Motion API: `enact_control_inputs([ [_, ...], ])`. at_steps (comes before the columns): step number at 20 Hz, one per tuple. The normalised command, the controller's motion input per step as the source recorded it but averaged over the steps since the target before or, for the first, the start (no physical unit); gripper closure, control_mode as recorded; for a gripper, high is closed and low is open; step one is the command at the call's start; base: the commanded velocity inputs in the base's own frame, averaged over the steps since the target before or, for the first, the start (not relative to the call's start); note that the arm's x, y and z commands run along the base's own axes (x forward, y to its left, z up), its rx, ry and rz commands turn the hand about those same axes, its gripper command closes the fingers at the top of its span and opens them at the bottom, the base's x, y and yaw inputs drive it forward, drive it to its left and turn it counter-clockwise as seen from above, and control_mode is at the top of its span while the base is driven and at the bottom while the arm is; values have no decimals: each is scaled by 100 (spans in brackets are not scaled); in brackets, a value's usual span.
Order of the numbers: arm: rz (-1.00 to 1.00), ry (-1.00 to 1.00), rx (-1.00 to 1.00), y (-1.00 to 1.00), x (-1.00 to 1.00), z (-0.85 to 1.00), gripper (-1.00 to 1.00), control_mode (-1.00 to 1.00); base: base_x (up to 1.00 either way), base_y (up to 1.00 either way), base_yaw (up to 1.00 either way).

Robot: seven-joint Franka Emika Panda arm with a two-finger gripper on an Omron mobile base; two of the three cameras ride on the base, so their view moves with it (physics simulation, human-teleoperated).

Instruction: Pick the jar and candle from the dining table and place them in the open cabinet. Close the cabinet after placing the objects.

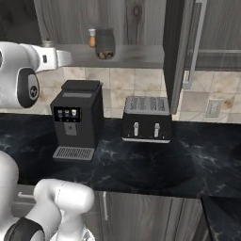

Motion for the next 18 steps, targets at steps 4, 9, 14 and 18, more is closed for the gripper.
enact_control_inputs([
  [4,11,10,-1,11,47,5,100,-100,0,0,0],
  [9,9,4,0,14,49,0,100,-100,0,0,0],
  [14,7,-8,0,12,34,-16,100,-100,0,0,0],
  [18,5,-13,0,7,30,-22,100,-100,0,0,0],
])
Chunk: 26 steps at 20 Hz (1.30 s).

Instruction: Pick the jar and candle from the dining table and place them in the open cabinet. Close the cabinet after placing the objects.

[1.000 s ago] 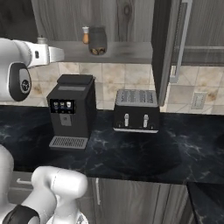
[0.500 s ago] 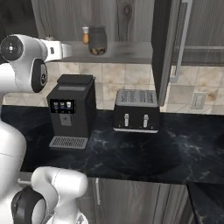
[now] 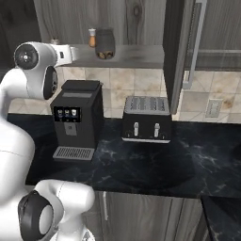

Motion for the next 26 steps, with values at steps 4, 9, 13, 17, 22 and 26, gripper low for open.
enact_control_inputs([
  [4,4,-15,0,2,27,-25,100,-100,0,0,0],
  [9,1,-9,1,1,26,-14,100,-100,0,0,0],
  [13,0,-4,2,0,0,-4,100,-100,0,0,0],
  [17,0,-1,1,0,19,-8,100,-100,0,0,0],
  [22,0,4,0,10,31,0,100,-100,0,0,0],
  [26,0,1,0,2,45,0,100,-100,0,0,0],
])
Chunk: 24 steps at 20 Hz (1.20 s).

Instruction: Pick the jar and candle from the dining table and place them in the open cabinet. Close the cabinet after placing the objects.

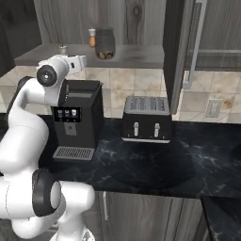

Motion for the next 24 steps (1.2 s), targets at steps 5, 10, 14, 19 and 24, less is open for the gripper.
enact_control_inputs([
  [5,0,-1,0,0,63,-11,100,-100,0,0,0],
  [10,0,-5,0,0,61,-22,100,-100,0,0,0],
  [14,0,-5,0,0,59,-24,100,-100,0,0,0],
  [19,0,0,0,3,23,-25,100,-100,0,0,0],
  [24,0,0,0,11,0,-18,100,-100,0,0,0],
])
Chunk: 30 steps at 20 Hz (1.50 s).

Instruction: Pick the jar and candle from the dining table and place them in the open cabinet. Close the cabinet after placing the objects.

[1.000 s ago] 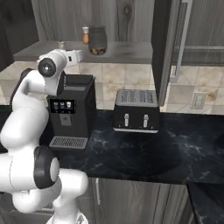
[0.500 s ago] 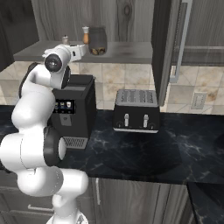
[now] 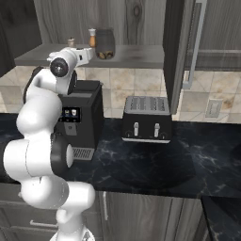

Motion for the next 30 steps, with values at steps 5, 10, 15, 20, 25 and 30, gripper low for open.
enact_control_inputs([
  [5,0,0,0,22,10,-7,-100,-100,0,0,0],
  [10,0,1,0,1,6,0,-100,-100,0,0,0],
  [15,0,5,0,0,0,0,-100,-100,0,0,0],
  [20,0,6,0,0,0,3,-100,-100,0,0,0],
  [25,0,8,0,0,-3,13,-100,-100,0,0,0],
  [30,0,7,0,-20,-29,8,-100,-100,0,0,0],
])
